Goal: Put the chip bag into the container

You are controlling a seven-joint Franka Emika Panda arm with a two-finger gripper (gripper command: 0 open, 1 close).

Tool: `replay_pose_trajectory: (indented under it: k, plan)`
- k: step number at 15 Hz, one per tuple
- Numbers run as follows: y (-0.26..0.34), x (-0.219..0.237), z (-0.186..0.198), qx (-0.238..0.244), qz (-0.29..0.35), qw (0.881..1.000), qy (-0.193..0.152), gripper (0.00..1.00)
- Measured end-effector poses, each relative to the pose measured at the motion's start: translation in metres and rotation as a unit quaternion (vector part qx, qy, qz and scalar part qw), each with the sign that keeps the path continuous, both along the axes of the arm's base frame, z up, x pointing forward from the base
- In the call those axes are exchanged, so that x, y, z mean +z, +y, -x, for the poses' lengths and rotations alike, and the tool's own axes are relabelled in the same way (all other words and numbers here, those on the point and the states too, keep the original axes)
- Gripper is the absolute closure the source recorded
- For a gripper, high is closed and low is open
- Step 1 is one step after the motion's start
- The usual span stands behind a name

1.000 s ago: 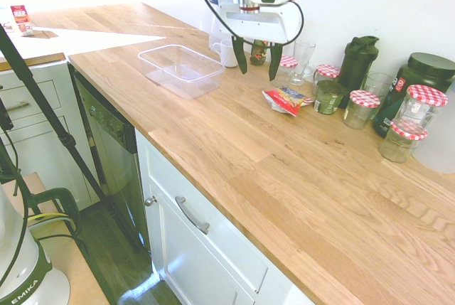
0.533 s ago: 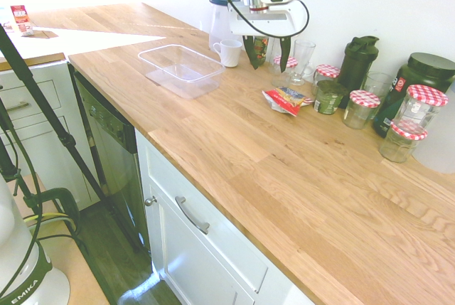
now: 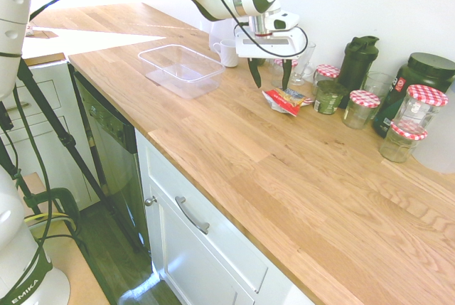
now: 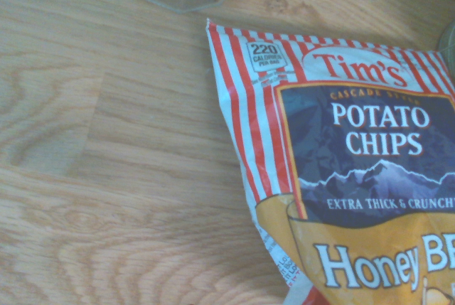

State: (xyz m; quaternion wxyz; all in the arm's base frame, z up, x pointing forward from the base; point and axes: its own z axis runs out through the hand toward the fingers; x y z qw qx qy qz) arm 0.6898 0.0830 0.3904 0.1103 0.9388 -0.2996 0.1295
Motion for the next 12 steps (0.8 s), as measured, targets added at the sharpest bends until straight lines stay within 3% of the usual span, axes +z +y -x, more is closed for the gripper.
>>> replay_pose_trajectory:
  k: [2, 3, 12]
  plan:
    - [-0.003, -0.007, -0.002, 0.005, 0.006, 1.000, 0.004, 0.00]
    - [-0.006, -0.013, -0.003, 0.006, 0.008, 1.000, 0.006, 1.00]
    - [-0.002, -0.033, -0.012, 0.036, 0.040, 0.999, 0.006, 1.00]
